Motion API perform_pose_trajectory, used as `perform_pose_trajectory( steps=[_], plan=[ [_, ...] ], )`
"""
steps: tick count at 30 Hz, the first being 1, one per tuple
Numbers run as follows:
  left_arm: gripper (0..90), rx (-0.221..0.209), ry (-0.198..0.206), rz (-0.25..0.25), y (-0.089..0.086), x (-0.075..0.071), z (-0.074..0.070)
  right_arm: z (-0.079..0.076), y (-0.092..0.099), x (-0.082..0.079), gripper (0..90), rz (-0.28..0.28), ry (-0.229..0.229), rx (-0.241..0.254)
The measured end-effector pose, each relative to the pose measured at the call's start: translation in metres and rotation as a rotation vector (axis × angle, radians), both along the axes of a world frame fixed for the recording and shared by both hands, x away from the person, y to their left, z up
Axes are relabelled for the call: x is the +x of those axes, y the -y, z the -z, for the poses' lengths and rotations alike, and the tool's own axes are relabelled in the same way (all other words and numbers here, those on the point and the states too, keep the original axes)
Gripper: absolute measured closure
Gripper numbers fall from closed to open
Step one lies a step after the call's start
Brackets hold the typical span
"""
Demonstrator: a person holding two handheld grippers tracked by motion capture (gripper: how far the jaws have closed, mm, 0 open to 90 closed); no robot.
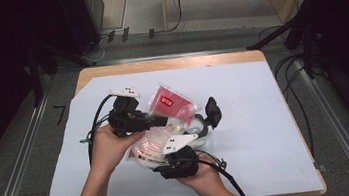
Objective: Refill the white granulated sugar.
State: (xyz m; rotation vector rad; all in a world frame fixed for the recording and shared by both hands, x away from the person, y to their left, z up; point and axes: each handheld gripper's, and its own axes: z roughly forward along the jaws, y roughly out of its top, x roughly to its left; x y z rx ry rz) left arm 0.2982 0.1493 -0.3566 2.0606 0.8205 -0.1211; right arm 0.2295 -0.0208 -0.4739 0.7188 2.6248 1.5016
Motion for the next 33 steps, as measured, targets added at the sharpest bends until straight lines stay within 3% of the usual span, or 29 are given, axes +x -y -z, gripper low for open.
perform_pose_trajectory(
  steps=[4, 9, 14, 18, 26, 33],
  plan=[
    [80.0, 0.012, 0.008, 0.001, 0.004, -0.001, 0.0, -0.003, 0.0, -0.001, 59.4, -0.009, -0.009, 0.015],
    [76.6, 0.02, -0.058, -0.03, 0.008, 0.0, 0.001, -0.008, -0.001, -0.003, 61.0, -0.021, -0.005, 0.019],
    [76.8, 0.021, -0.09, -0.033, 0.01, 0.002, 0.002, -0.009, -0.002, -0.004, 61.3, -0.02, -0.011, 0.028],
    [73.5, 0.03, -0.093, -0.012, 0.01, 0.002, 0.002, -0.008, -0.001, -0.003, 61.9, -0.028, -0.015, 0.037],
    [70.3, -0.002, -0.124, 0.038, 0.014, 0.004, 0.007, -0.012, 0.001, -0.003, 62.1, -0.039, -0.028, 0.059],
    [68.5, -0.009, -0.156, 0.029, 0.017, 0.004, 0.009, -0.012, 0.0, -0.004, 62.2, -0.047, -0.024, 0.059]
  ],
)
